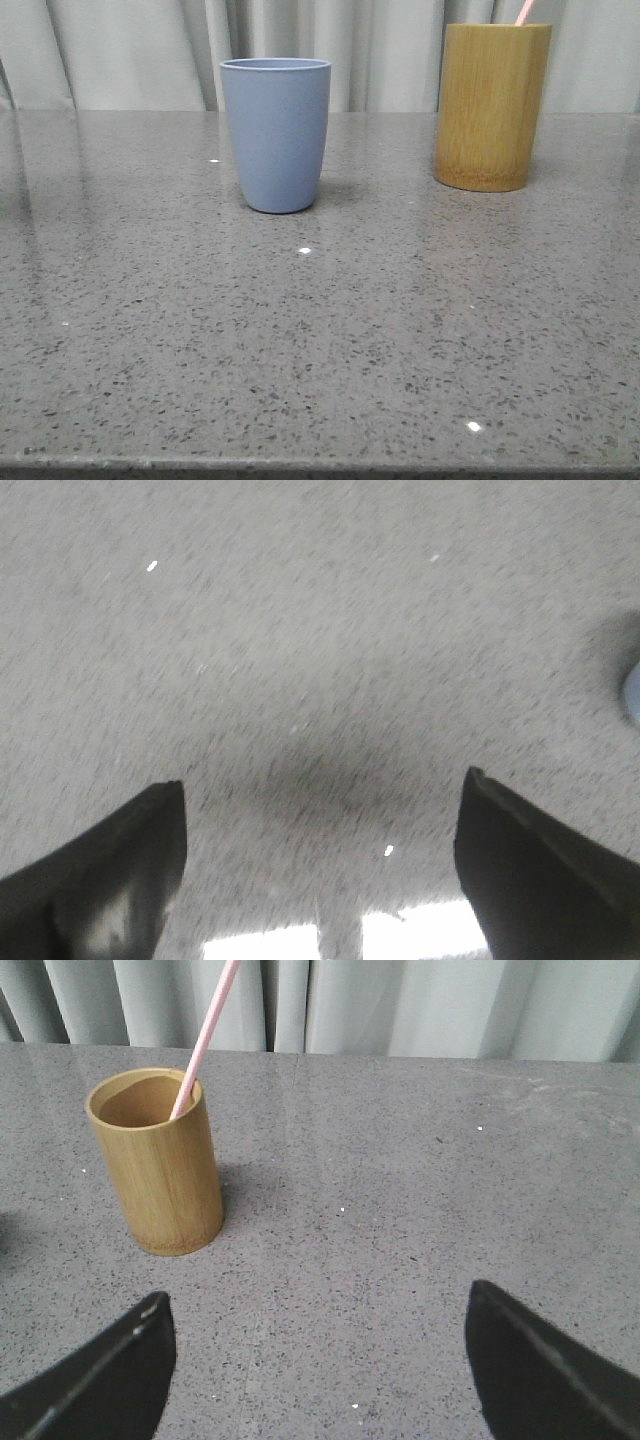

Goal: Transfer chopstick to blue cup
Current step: 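Open the left gripper and raise it away from the cup, then move the right gripper above the bamboo cup toward the pink stick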

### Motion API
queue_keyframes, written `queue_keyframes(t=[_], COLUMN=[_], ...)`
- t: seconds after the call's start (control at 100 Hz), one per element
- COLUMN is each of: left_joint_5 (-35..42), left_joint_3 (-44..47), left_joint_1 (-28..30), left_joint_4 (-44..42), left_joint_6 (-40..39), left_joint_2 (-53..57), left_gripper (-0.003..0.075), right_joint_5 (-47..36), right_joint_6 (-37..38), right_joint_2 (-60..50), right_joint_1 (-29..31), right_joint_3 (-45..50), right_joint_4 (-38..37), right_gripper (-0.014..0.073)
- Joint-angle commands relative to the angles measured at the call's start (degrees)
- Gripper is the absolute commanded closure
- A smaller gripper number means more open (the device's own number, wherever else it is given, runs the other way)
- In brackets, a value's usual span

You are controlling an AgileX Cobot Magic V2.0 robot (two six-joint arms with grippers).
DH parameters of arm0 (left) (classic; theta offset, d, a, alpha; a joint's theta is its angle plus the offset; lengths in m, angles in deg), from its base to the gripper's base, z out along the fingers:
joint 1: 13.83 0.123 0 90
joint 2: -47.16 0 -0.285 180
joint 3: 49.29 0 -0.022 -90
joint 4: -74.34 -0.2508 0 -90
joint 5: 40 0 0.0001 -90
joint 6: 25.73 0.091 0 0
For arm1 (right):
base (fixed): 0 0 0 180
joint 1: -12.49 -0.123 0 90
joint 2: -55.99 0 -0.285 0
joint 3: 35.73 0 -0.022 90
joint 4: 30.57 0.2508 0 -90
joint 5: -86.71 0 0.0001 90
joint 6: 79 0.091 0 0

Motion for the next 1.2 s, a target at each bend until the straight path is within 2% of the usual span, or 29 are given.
queue_keyframes(t=[0.0, 0.23, 0.44, 0.66, 1.03, 1.19], left_joint_5=[5.8, 8.3, 9.3, 9.3, 8.5, 8.4], left_joint_3=[5.4, 23.4, 33.0, 34.8, 34.9, 34.9], left_joint_1=[1.9, 3.2, 3.2, 3.2, 3.2, 3.2], left_joint_4=[0.4, 0.4, 0.4, 0.4, 0.5, 0.6], left_joint_6=[0.1, 0.1, 0.1, 0.1, 0.1, 0.1], left_joint_2=[7.3, 23.0, 33.8, 37.0, 37.0, 37.0], left_gripper=[0.0185, 0.0185, 0.0185, 0.0185, 0.0185, 0.0185], right_joint_5=[-4.5, -4.2, -6.1, -19.1, -41.7, -47.6], right_joint_6=[-0.7, -0.7, -0.7, -0.7, -0.7, 0.5], right_joint_2=[0.8, 0.8, 0.8, 4.2, 21.4, 27.1], right_joint_1=[0.4, 0.4, 0.4, 0.4, 0.2, -2.2], right_joint_3=[-2.0, -2.0, -2.0, -2.0, -2.4, -2.4], right_joint_4=[-0.4, -0.4, 1.7, 5.6, 13.5, 14.6], right_gripper=[0.0001, 0.0001, 0.0001, 0.0001, 0.0001, 0.0001])
